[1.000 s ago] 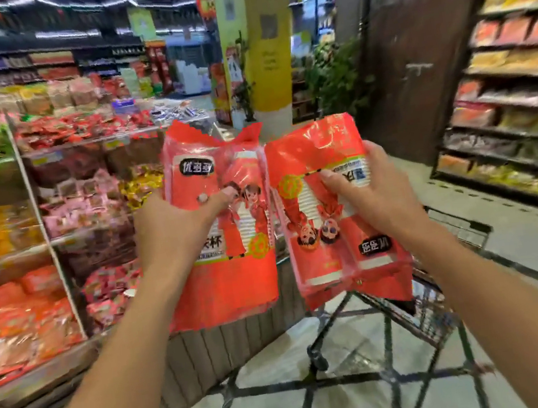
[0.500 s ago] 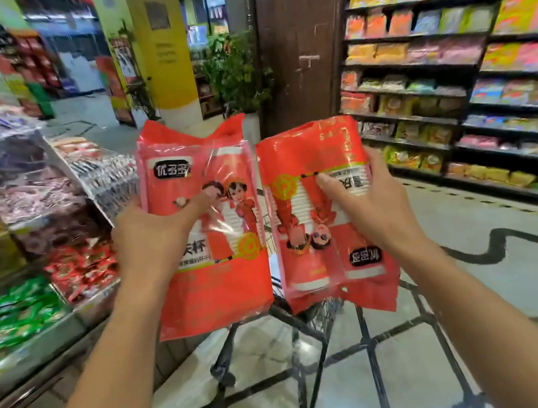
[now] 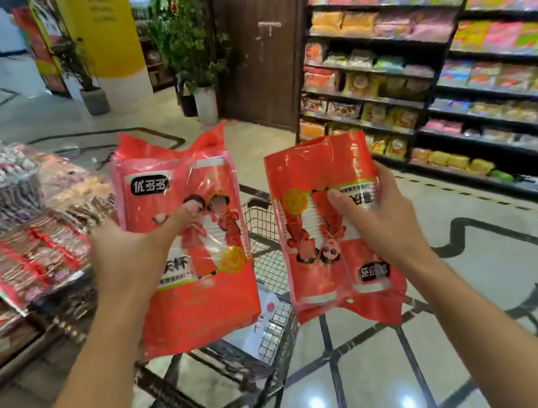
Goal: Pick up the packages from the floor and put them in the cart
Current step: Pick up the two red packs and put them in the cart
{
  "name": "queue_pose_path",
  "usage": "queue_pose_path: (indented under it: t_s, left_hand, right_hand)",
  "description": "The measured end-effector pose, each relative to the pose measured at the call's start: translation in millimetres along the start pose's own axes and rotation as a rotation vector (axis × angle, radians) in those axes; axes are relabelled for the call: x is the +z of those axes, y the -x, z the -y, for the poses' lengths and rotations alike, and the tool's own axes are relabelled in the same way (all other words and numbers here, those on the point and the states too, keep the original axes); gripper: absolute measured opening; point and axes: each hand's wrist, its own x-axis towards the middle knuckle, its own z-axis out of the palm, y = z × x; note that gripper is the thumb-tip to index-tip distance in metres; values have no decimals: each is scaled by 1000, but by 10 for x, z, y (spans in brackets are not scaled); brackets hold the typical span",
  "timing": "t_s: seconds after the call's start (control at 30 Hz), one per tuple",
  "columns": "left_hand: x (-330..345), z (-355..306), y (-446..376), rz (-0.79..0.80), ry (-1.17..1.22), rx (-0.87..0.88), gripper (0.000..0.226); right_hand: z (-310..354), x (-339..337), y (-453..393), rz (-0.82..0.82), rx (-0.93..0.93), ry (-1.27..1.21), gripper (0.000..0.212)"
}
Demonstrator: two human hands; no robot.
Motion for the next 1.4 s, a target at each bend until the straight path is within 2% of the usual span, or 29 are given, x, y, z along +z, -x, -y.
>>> queue_pose_path:
  t_s: [0.07,0.13,0.2,0.33,0.43,0.53,0.63,0.73,0.8,0.93,1.07,1.13,1.23,1.3,1.4]
  left_hand:
    - [274,171,-324,-19,11,-41,69]
    - [517,329,-604,-48,5,-59,78]
    - [742,470,-818,-65,-18,-85,74]
    - [1069,760,-1153,-66,-25,-108,65]
    - [1239,991,-1338,-88,-62,-167,49]
    - [1425,1336,-1426,-160,-74,-264,65]
    - [1625,1668,-1424,-217,-85,-369,67]
    - [1843,1932,-1332,-296,-99,-452,43]
    - [1956,2100,-1258,-353,-147,-532,34]
    - [2115,2435,-1152,-470,-237,-651,52]
    - [2292,2749,-1170,-537,-212,-800,33]
    - [2392,2933,-1193,-559,-187,-876,36]
    - [2550,3278,-1258,-571,-199,-926,28]
    - [2660,3517,-1345,-556,-206,-961,28]
    - [2769,3885,-1423,-548,-248,-1023,56]
  right_hand:
    - [-117,144,-394,28,31,-9,66]
    - [-237,303,-791,68,24,-5,68]
    - [-350,468,-1129,110,26,-7,74]
    - [-638,820,-1704,197,55,-17,68]
    - [-878,1114,-2060,287,67,-8,74]
    - [-1199,1413,-2349,394,77,-24,63]
    - [-1605,1716,-2616,519,66,-8,67]
    - [-2012,2030,-2930,688,103,45,82]
    - [-2267,2230,-3118,799,96,88,79]
    - [-2645,2580,-3343,977,113,129,83]
    - [-2976,3001,-3423,1120,166,171,93]
    - [-3106,3223,-3410,1175,216,207,99]
    - [-3341,3556,-3356,1234,245,258,84]
    - [-3528,3757,-3303,1256,254,295,84]
    - [-3788,4002,-3196,1271,306,341,87]
